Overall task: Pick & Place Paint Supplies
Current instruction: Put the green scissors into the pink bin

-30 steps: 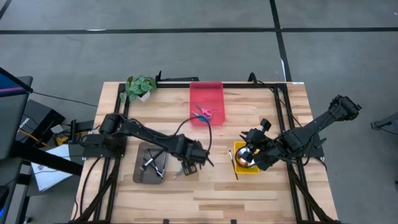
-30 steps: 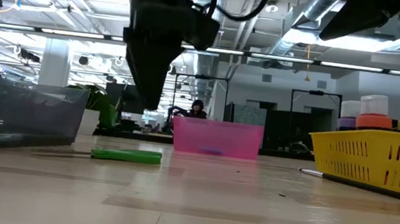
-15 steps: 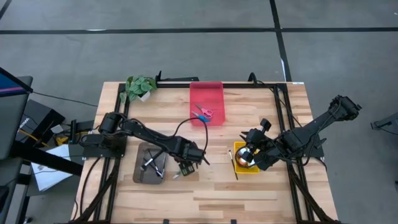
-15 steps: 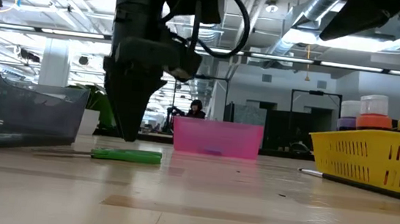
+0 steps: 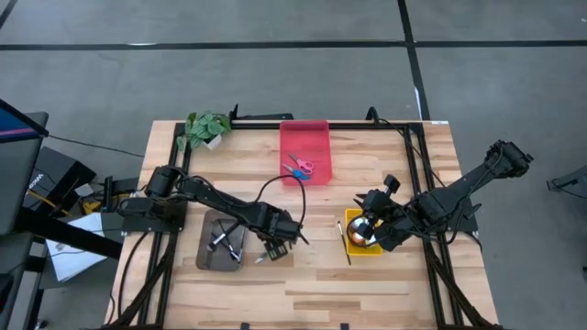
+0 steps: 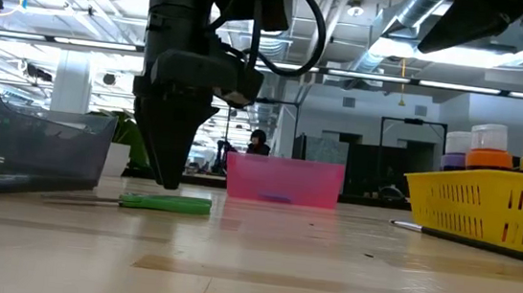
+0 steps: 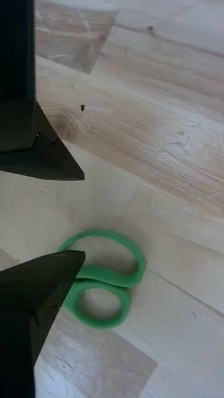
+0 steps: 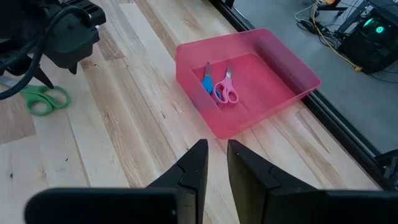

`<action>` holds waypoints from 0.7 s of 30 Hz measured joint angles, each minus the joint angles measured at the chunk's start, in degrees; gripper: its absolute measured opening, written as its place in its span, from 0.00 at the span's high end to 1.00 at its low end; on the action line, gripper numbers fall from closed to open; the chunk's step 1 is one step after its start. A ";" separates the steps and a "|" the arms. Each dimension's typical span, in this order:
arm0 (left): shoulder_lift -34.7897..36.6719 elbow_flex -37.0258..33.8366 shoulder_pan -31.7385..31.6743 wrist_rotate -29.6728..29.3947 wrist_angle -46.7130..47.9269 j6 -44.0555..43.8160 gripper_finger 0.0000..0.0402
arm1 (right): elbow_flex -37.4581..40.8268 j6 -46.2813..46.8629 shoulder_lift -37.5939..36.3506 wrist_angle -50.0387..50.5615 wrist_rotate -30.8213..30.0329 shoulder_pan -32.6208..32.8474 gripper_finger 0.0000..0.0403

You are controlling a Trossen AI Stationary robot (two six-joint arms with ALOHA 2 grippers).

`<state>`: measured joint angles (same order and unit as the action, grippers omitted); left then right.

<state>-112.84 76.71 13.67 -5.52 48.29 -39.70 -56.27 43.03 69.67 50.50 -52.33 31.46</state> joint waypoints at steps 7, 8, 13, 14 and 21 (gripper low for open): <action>0.09 -0.91 0.77 0.02 -2.07 -1.64 0.54 | 0.00 -0.11 0.00 0.10 0.94 0.00 0.86; 0.09 -1.58 0.79 0.03 -2.32 -2.19 0.54 | 0.00 -0.11 0.00 0.09 1.11 0.00 0.86; 0.27 -4.44 0.74 2.40 -4.68 -3.05 0.54 | 0.00 -0.11 0.00 0.13 1.29 0.00 0.86; 0.31 -4.54 0.74 2.54 -4.89 -3.04 0.54 | 0.00 -0.11 0.00 0.13 1.28 0.00 0.86; 0.31 -4.61 0.74 1.95 -5.11 -2.76 0.66 | 0.00 -0.11 0.00 0.11 1.28 0.00 0.86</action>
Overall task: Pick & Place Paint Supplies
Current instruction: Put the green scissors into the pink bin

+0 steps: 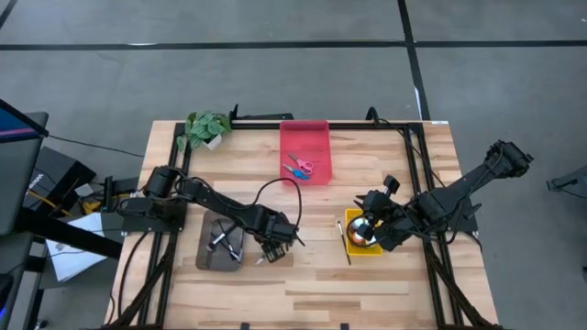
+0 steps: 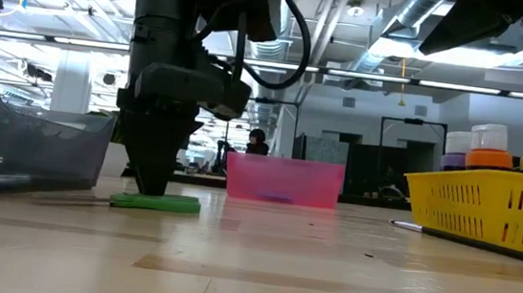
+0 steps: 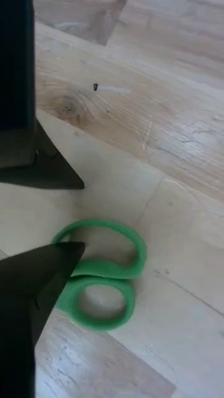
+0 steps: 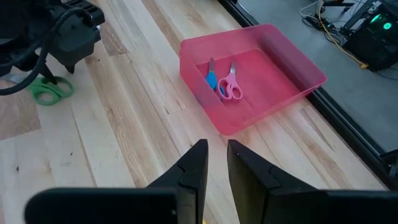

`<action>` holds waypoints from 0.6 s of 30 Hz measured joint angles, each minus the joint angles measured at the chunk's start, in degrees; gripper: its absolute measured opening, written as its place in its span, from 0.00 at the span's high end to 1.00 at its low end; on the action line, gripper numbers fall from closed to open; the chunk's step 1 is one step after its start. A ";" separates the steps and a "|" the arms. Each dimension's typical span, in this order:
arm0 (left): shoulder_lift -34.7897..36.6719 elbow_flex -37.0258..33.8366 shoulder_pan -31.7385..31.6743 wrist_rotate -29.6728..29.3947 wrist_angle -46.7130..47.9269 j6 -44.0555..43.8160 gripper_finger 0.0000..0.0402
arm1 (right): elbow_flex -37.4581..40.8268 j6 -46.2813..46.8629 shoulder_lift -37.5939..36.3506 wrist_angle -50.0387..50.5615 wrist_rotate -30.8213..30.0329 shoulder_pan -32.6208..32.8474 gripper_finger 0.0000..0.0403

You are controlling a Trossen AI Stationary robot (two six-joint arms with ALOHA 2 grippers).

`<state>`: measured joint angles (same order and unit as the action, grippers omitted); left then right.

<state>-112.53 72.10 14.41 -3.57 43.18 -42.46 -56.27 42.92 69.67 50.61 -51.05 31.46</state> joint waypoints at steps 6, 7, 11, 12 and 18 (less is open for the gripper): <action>-0.07 0.00 0.00 -0.71 -1.83 1.58 0.88 | 0.00 0.00 0.00 0.04 0.00 0.00 0.86; -0.09 0.00 0.00 -0.69 -2.19 1.67 0.93 | 0.00 0.00 0.00 0.08 0.00 0.00 0.86; -0.11 0.00 0.00 -0.73 -2.58 2.85 0.98 | 0.00 0.00 0.00 0.13 0.00 0.00 0.86; -0.11 0.00 0.00 -0.74 -2.58 2.88 0.98 | 0.00 0.00 0.00 0.11 0.00 0.00 0.86; 0.32 -0.08 0.00 -0.81 -2.87 3.22 0.99 | 0.00 0.00 0.00 0.11 0.00 0.00 0.86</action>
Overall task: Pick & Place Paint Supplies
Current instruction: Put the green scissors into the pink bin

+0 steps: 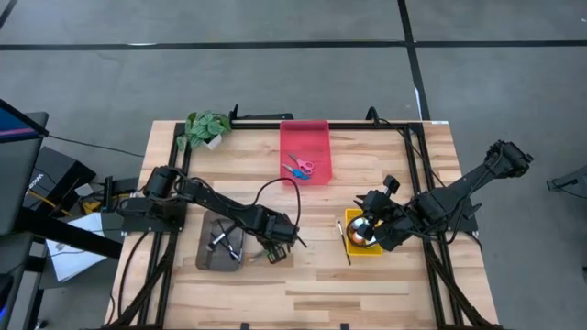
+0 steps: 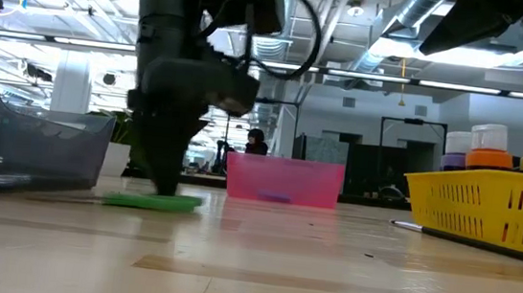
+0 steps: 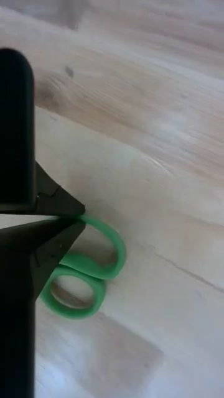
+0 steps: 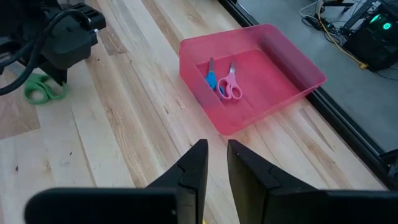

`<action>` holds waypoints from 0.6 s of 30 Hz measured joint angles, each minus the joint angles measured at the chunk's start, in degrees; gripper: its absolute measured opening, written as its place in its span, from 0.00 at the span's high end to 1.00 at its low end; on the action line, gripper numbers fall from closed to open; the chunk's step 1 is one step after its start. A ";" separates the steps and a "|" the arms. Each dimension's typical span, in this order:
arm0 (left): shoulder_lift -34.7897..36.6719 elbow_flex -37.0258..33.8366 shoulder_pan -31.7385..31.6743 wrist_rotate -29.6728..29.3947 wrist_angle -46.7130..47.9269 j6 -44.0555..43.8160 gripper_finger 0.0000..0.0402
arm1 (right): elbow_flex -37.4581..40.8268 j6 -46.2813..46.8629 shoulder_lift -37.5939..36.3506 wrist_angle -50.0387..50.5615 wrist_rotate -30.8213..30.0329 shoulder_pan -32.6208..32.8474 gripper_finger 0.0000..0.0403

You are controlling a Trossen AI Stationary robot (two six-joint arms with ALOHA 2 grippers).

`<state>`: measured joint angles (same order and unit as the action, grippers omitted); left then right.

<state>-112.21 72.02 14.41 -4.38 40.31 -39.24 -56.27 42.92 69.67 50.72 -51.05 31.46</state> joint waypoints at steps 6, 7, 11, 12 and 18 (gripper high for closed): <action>3.36 0.10 0.00 -0.13 -2.79 0.35 1.00 | 0.00 0.00 0.00 0.02 0.00 0.00 0.86; 3.85 0.10 0.00 -0.11 -2.51 0.48 1.00 | 0.00 0.00 0.00 0.02 0.00 0.00 0.86; 6.08 0.08 0.00 -0.11 -2.23 1.25 1.00 | 0.00 0.00 0.00 0.03 0.00 0.00 0.86; 6.55 0.08 0.00 -0.11 -2.23 1.26 1.00 | 0.00 0.00 0.00 0.04 0.00 0.00 0.86; 8.24 0.10 0.06 -0.11 -2.17 1.29 1.00 | 0.00 0.00 0.00 0.04 -0.02 0.00 0.86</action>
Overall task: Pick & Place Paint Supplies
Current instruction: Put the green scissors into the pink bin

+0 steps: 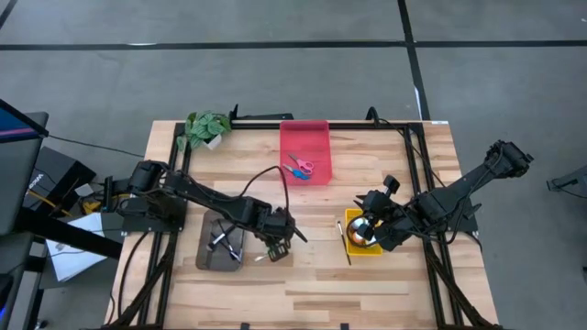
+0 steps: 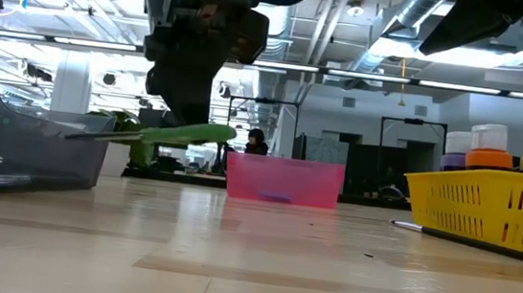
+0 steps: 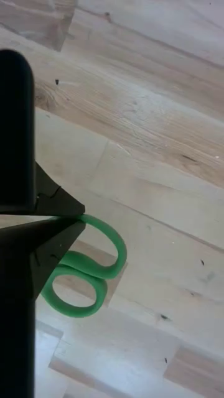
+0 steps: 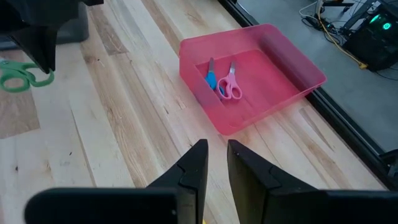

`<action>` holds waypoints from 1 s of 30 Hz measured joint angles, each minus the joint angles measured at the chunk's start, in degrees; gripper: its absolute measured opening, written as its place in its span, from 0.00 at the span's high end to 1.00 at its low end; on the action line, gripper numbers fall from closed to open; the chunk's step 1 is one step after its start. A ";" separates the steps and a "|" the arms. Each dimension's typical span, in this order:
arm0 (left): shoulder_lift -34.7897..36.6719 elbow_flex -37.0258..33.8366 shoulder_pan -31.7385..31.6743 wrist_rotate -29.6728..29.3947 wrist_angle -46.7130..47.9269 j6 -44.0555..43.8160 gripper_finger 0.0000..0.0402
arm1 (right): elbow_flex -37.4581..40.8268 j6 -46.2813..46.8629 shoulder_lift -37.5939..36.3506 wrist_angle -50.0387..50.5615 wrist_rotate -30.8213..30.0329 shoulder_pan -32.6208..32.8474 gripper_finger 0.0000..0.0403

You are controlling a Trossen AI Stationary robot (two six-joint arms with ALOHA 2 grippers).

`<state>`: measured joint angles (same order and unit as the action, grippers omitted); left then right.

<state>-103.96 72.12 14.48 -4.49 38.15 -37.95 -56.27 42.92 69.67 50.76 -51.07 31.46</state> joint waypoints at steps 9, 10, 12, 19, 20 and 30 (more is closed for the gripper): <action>0.00 -0.02 0.94 -0.03 -3.91 3.25 1.00 | 0.00 0.00 0.00 0.01 0.00 0.00 0.86; 0.00 -0.02 0.93 -0.11 -5.01 4.28 1.00 | 0.00 0.00 0.00 0.01 0.00 -0.01 0.86; 0.00 -0.02 0.61 -1.12 -7.60 6.50 1.00 | 0.00 0.00 0.00 0.01 0.00 0.00 0.86; 0.00 -0.02 -1.90 -1.82 -14.87 18.17 1.00 | -0.02 0.00 0.00 0.13 0.00 0.00 0.86; 0.00 -0.02 -2.24 -1.86 -15.75 19.34 1.00 | 0.00 -0.02 0.00 0.32 0.02 0.00 0.86; 0.07 -0.02 -5.03 5.75 -21.18 30.15 1.00 | -0.02 0.07 0.00 1.51 0.00 0.00 0.86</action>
<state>-103.90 72.10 9.45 1.26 16.97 -7.80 -56.29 42.98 69.67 52.27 -51.07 31.46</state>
